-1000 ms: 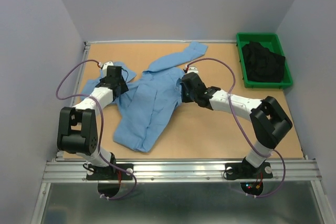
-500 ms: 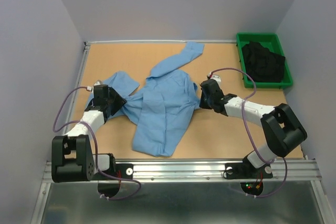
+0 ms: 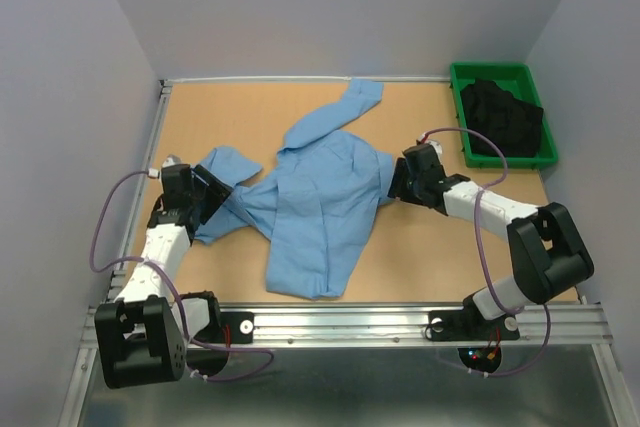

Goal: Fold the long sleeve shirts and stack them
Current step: Flatten the shirt out

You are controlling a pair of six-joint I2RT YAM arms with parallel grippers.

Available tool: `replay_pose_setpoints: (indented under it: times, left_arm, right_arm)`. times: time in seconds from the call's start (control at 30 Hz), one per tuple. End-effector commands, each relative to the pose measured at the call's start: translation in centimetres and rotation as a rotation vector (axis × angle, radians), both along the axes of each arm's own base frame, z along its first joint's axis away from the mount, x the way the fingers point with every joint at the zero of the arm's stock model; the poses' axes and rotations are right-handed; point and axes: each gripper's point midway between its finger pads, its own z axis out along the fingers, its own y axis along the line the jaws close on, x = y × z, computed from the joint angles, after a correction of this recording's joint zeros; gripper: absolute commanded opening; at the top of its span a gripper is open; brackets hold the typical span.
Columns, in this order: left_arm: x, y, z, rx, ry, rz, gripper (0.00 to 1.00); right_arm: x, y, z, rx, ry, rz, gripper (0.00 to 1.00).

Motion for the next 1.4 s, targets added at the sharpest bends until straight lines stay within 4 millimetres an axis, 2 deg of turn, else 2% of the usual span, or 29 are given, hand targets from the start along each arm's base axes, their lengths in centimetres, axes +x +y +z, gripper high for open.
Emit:
replay_pose_setpoints:
  times: [0.0, 0.07, 0.1, 0.13, 0.17, 0.2, 0.23, 0.27, 0.3, 0.33, 0.4, 0.43, 0.5, 0.53, 0.6, 0.63, 0.7, 0.73, 0.77, 0.93, 1.1, 1.2, 1.37]
  left_arm:
    - [2.6, 1.7, 6.0, 0.135, -0.120, -0.018, 0.74]
    - [3.1, 1.8, 6.9, 0.176, -0.123, -0.038, 0.75]
    - [3.8, 1.2, 8.4, 0.193, -0.154, -0.061, 0.75]
    - [4.2, 0.9, 8.3, 0.211, -0.136, -0.080, 0.75]
    - [4.9, -0.8, 9.8, 0.249, -0.168, -0.143, 0.75]
    - [5.5, -0.1, 10.1, 0.293, -0.160, -0.127, 0.75]
    - [5.9, -1.7, 8.9, 0.349, -0.109, -0.182, 0.75]
    - [6.3, -2.9, 8.9, 0.387, -0.096, -0.225, 0.75]
    - [7.3, -3.9, 10.2, 0.438, -0.111, -0.266, 0.75]
    - [7.5, -5.6, 8.1, 0.469, -0.042, -0.332, 0.75]
    - [8.9, -6.4, 8.3, 0.525, -0.030, -0.353, 0.75]
    - [9.5, -6.8, 6.5, 0.549, 0.018, -0.377, 0.74]
    - [10.7, -7.3, 6.2, 0.588, 0.035, -0.388, 0.74]
    - [11.1, -7.3, 4.2, 0.625, 0.094, -0.413, 0.73]
    - [12.2, -7.7, 3.7, 0.643, 0.113, -0.428, 0.72]
    - [12.5, -7.8, 1.9, 0.655, 0.155, -0.447, 0.71]
    - [13.3, -8.0, 1.2, 0.663, 0.170, -0.458, 0.71]
    - [13.4, -8.0, -0.2, 0.668, 0.205, -0.468, 0.70]
    - [13.7, -8.0, -0.4, 0.675, 0.209, -0.467, 0.70]
    - [13.8, -8.1, -3.9, 0.685, 0.285, -0.503, 0.68]
    - [13.7, -7.1, -5.7, 0.712, 0.326, -0.484, 0.66]
    - [13.5, -6.7, -6.8, 0.712, 0.347, -0.481, 0.60]
    - [12.8, -6.4, -8.1, 0.704, 0.366, -0.480, 0.42]
  right_arm:
    - [2.2, 2.1, 6.0, 0.048, -0.123, 0.113, 0.65]
    - [2.7, 2.8, 7.7, 0.057, -0.158, 0.157, 0.66]
    - [2.9, 3.0, 8.2, 0.058, -0.168, 0.171, 0.67]
    - [3.1, 3.7, 9.1, 0.063, -0.187, 0.207, 0.67]
    - [3.2, 4.1, 9.4, 0.064, -0.191, 0.224, 0.67]
    - [3.2, 4.4, 9.4, 0.067, -0.191, 0.241, 0.67]
    - [3.1, 5.3, 9.6, 0.071, -0.192, 0.282, 0.67]
    - [3.1, 5.8, 9.6, 0.070, -0.192, 0.302, 0.67]
    - [3.4, 6.4, 9.4, 0.067, -0.186, 0.323, 0.67]
    - [3.1, 7.2, 9.2, 0.058, -0.184, 0.358, 0.67]
    - [2.8, 8.6, 8.4, 0.052, -0.163, 0.405, 0.67]
    - [2.7, 9.1, 8.0, 0.047, -0.157, 0.419, 0.67]
    - [2.4, 9.8, 7.5, 0.035, -0.149, 0.447, 0.67]
    - [2.1, 10.5, 7.1, 0.031, -0.140, 0.468, 0.67]
    - [1.7, 11.0, 6.5, 0.025, -0.126, 0.486, 0.67]
    - [1.5, 11.4, 6.3, 0.024, -0.121, 0.496, 0.68]
    - [1.2, 11.6, 5.6, 0.020, -0.106, 0.502, 0.68]
    - [1.0, 11.8, 5.4, 0.019, -0.102, 0.508, 0.68]
    - [0.8, 11.7, 5.0, 0.016, -0.091, 0.511, 0.68]
    - [0.3, 11.5, 3.9, 0.008, -0.065, 0.511, 0.68]
    - [-0.1, 11.3, 2.9, 0.003, -0.042, 0.509, 0.68]
    - [-0.3, 11.2, 2.4, 0.001, -0.029, 0.507, 0.68]
    - [-0.3, 11.0, 2.0, -0.009, -0.021, 0.501, 0.68]
